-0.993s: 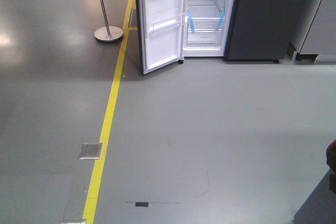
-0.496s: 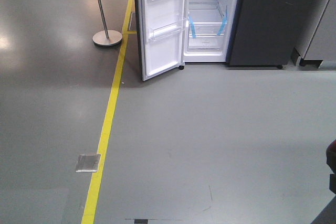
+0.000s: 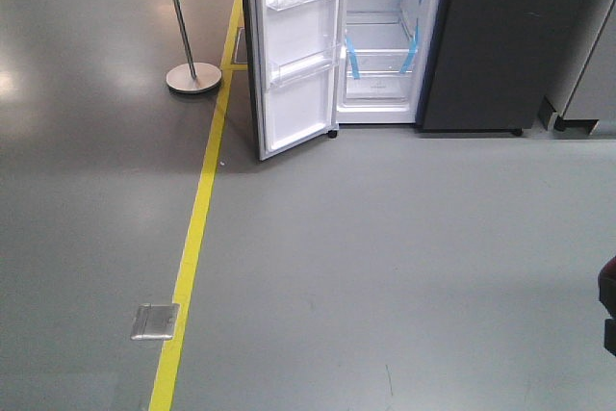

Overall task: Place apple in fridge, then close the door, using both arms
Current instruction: 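Drive up to the open refrigerator holding the apple in the right gripper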

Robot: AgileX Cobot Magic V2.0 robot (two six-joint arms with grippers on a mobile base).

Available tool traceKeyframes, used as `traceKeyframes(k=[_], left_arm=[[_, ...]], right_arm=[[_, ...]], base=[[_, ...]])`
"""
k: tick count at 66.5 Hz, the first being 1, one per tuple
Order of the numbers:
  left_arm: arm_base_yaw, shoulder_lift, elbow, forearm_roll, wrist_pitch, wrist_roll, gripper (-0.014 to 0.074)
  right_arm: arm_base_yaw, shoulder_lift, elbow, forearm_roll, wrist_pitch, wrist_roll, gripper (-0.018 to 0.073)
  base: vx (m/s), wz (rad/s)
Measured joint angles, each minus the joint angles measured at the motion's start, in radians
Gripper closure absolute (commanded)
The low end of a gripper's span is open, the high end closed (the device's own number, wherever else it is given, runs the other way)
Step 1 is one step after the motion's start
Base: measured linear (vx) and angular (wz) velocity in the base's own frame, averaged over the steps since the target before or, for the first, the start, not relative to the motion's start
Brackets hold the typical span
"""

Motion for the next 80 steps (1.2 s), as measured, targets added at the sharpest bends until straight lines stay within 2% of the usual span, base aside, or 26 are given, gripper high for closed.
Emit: traceKeyframes(k=[80], left_arm=[[0.000, 0.000, 0.000, 0.000, 0.000, 0.000, 0.0602]], right_arm=[[0.000, 0.000, 0.000, 0.000, 0.000, 0.000, 0.0406]], base=[[0.12, -0.01]])
